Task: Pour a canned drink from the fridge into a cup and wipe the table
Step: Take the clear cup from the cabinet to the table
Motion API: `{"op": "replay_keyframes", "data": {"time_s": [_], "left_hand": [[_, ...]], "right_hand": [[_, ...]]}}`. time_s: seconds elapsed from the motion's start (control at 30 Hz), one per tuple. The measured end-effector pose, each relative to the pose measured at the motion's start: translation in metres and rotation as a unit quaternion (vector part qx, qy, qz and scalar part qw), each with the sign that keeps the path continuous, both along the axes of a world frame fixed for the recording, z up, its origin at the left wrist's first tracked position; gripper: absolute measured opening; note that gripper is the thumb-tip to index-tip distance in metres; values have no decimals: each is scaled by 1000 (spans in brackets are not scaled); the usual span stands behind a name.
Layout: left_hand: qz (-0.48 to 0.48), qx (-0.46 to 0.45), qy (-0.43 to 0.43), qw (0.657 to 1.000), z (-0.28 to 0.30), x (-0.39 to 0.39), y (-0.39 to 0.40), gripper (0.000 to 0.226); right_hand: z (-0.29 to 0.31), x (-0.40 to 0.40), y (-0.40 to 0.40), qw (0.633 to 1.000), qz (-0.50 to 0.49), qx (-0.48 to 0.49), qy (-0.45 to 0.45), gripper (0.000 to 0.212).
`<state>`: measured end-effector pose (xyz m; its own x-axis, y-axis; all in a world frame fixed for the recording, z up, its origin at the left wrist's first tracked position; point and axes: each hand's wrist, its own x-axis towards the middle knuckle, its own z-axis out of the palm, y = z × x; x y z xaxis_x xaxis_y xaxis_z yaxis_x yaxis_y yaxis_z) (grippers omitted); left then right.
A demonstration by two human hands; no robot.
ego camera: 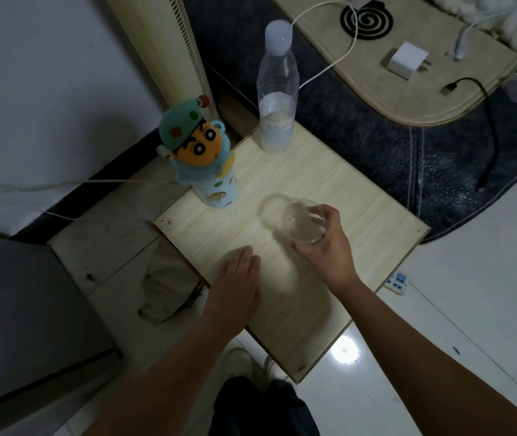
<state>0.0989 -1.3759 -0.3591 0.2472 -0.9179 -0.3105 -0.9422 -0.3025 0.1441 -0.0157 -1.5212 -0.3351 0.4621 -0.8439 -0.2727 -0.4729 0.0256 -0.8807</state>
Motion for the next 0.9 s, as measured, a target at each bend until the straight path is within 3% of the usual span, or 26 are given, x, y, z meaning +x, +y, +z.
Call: {"op": "replay_keyframes", "data": {"time_s": [0.3,0.5,0.6,0.7,0.73,0.83,0.9], "left_hand": [[41,58,41,997,57,-5,-20,53],[134,-25,194,972,124,-19,-38,39],[246,-33,346,905,158,-28,-38,24],[376,-45,538,753,200,-38,-38,22],[391,-42,569,722,212,-41,-36,25],[371,-8,630,682,246,-50,-25,33],[342,14,649,680,263,-56,-16,38]], "right_hand": [[67,-21,10,999,2,-31,-26,71],[137,-42,29,998,-13,-46,-42,68],[172,-56,45,997,-28,-65,-44,70],[205,-68,64,995,-38,-76,-44,68],[214,-71,70,995,-45,-78,-44,68],[240,-78,91,992,-72,-95,-41,68],[253,-84,106,990,-86,-107,-33,66]]}}
